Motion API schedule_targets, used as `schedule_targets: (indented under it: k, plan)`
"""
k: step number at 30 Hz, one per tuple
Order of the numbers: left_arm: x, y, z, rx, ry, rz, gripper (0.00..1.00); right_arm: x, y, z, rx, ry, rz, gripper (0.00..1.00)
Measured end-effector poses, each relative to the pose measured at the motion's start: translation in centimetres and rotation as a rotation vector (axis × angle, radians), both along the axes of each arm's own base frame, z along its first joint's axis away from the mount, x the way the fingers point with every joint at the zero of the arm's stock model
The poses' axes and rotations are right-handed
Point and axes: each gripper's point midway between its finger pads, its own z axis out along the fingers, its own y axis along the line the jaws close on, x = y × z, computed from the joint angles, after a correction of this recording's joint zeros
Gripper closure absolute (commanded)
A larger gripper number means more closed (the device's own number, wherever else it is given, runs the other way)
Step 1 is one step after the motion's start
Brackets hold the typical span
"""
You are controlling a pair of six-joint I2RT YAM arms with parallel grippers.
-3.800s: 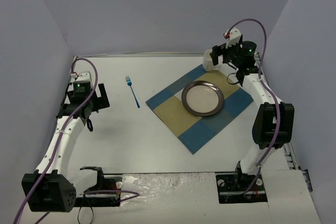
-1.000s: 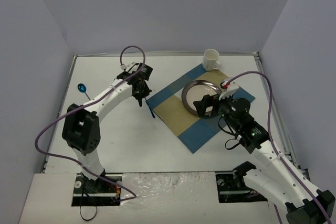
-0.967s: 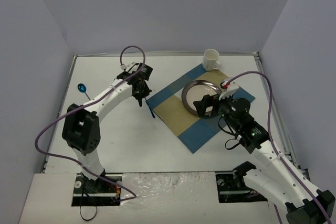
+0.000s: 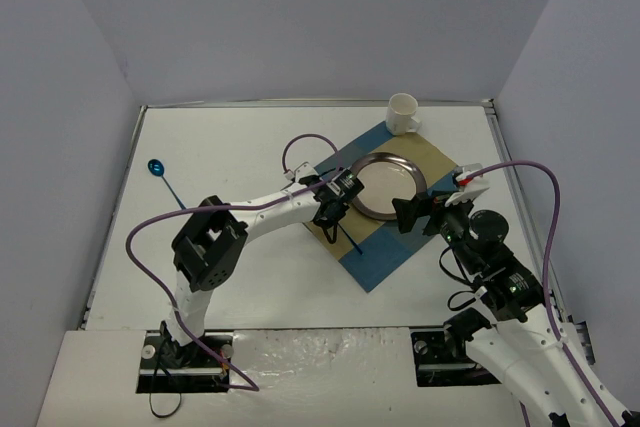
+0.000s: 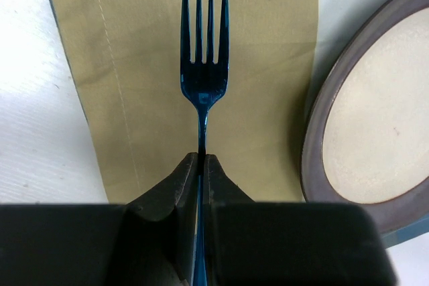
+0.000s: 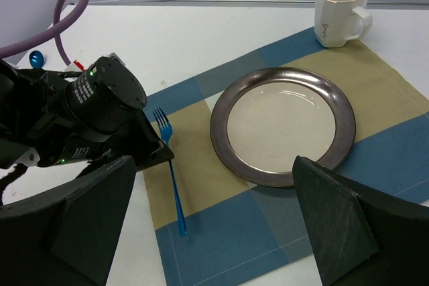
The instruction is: Set the dinner table for one person
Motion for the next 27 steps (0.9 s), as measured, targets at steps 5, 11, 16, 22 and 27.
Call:
schedule_targets:
  k: [5, 11, 16, 22, 27]
  plan:
    - [-0.4, -0.8, -0.6, -0.013, 0.007, 0.015, 1.00, 0.0, -0.1, -0.1, -0.004, 0.001, -0.002, 0.00]
    - [-0.5, -1.3, -1.5, -0.016, 0.021, 0.032, 1.00, 0.0, -0.2, 0.0, -0.009, -0.002, -0.005, 0.00]
    - [-0.8, -1.7, -1.7, -0.031, 0.025, 0.055, 1.00, 0.0, -0.2, -0.1, -0.012, -0.003, -0.005, 0.00]
    - [-1.1, -2.1, -1.7, -0.038, 0.026, 0.057, 0.97, -0.2, -0.3, 0.1, -0.010, -0.008, -0.005, 0.00]
    - [-1.2, -2.1, -2.0, -0.037, 0.034, 0.058, 0.95, -0.3, -0.4, 0.3, -0.006, -0.016, -0.006, 0.00]
